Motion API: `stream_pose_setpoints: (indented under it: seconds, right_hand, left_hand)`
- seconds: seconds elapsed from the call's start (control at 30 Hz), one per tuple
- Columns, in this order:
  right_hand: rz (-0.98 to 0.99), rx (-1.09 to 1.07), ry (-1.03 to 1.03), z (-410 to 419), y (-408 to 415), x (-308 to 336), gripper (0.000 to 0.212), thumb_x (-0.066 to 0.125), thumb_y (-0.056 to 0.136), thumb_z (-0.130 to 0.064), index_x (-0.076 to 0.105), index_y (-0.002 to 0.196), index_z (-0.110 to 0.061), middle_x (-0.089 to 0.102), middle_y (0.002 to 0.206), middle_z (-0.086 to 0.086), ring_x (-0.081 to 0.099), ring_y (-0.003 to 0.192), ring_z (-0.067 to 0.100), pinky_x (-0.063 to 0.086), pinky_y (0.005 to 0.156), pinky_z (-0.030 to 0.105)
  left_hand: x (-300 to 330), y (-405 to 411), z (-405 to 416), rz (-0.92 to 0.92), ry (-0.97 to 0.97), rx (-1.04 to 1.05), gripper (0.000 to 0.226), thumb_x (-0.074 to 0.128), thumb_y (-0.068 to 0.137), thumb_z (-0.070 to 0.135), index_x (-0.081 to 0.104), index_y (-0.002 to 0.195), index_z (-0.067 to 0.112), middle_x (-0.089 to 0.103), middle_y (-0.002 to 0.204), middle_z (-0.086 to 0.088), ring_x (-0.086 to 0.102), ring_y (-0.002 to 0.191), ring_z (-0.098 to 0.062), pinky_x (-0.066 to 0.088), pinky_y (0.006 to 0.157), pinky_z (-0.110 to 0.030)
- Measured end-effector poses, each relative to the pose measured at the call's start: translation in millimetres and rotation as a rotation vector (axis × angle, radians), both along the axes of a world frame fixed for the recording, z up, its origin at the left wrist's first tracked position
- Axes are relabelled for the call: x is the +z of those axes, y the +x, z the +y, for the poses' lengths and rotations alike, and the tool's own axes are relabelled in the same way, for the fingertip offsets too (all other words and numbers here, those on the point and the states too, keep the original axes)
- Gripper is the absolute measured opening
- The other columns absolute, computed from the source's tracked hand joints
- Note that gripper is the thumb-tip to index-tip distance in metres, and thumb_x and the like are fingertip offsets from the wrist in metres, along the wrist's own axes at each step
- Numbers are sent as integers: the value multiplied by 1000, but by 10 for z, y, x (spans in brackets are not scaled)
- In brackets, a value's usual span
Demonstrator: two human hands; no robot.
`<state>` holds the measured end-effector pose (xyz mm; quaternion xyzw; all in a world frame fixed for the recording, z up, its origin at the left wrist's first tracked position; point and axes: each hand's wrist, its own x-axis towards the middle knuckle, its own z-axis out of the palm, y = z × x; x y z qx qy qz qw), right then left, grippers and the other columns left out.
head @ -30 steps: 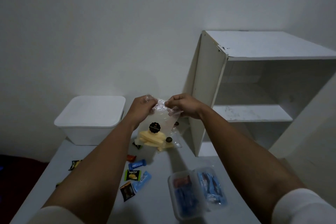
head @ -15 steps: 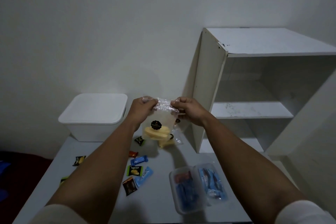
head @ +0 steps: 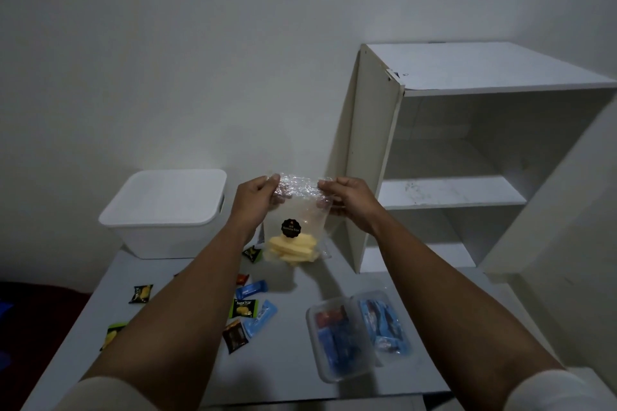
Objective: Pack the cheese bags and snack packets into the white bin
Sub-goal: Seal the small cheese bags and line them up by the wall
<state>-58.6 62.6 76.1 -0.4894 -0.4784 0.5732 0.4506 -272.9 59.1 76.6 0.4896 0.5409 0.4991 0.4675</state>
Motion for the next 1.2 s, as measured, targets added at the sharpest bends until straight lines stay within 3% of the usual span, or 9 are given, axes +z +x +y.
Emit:
stream_pose_setpoints:
  seconds: [0.13, 0.27, 0.33, 0.43, 0.53, 0.77, 0.9, 1.0, 1.2]
  right_hand:
    - [-99, 81, 5, -25, -41, -5, 9, 76, 90, -19, 74, 90, -10, 76, 83, 7, 76, 79, 20, 53, 88, 48]
    - [-112, 77, 43, -25, -66, -6, 12, 69, 94, -9, 65, 83, -8, 67, 72, -1, 65, 57, 3, 52, 59, 20]
    - [-122, 82, 50, -23, -77, -8, 13, 70, 94, -11, 64, 82, -9, 66, 65, -6, 63, 54, 3, 47, 52, 17]
    - [-130, 128, 45, -31, -97, 39, 13, 73, 92, -24, 72, 90, -10, 75, 79, 1, 71, 70, 13, 54, 63, 27]
    - [-104, 96, 56, -17, -100, 89, 16, 72, 94, -28, 73, 95, -12, 76, 85, 3, 70, 77, 15, 55, 72, 31]
    - [-124, 33, 101, 7, -129, 167, 21, 69, 96, -28, 75, 99, -8, 75, 83, 2, 64, 63, 9, 54, 64, 24]
    - [-100, 21, 135, 28, -214, 118, 22, 67, 98, -22, 66, 78, -15, 68, 69, -3, 66, 62, 9, 53, 73, 32]
    - [-121, -20, 174, 32, -252, 105, 18, 65, 99, -26, 73, 89, -14, 77, 80, -1, 71, 72, 15, 52, 66, 24]
    - [-58, -90, 204, 71, -412, 91, 18, 64, 100, -21, 75, 94, -9, 77, 78, 5, 72, 69, 17, 54, 64, 24]
  left_hand:
    - [-7, 52, -35, 60, 15, -39, 31, 56, 104, 27, 73, 95, 3, 77, 91, -18, 71, 76, -12, 57, 78, -26]
    - [-14, 35, -38, 67, -5, -41, 35, 58, 103, 28, 72, 101, -4, 77, 89, -19, 70, 72, -9, 55, 77, -25]
    - [4, 60, -42, 54, -9, -19, 37, 58, 103, 32, 74, 96, 0, 78, 85, -15, 67, 69, -10, 55, 75, -26]
    - [19, 87, -42, 99, 21, 92, 39, 52, 105, 36, 69, 84, 7, 73, 75, -6, 66, 57, -2, 52, 61, -15]
    - [13, 46, -1, 51, 33, 203, 41, 52, 105, 37, 70, 86, 5, 72, 75, -5, 65, 57, -4, 52, 62, -18]
    - [61, 25, 25, 10, 47, 171, 41, 54, 104, 33, 69, 93, -4, 69, 75, -6, 63, 63, -11, 55, 69, -25]
    - [46, -12, 31, -19, 57, 139, 39, 56, 104, 33, 67, 89, -2, 65, 73, -7, 62, 61, -7, 55, 70, -26]
    - [51, -61, 32, -74, 71, 153, 36, 53, 106, 30, 65, 85, 3, 64, 75, -7, 59, 66, -10, 53, 60, -15]
    - [29, -223, 131, -47, 64, 159, 39, 49, 107, 30, 63, 80, 6, 66, 77, -9, 58, 70, -14, 51, 72, -28]
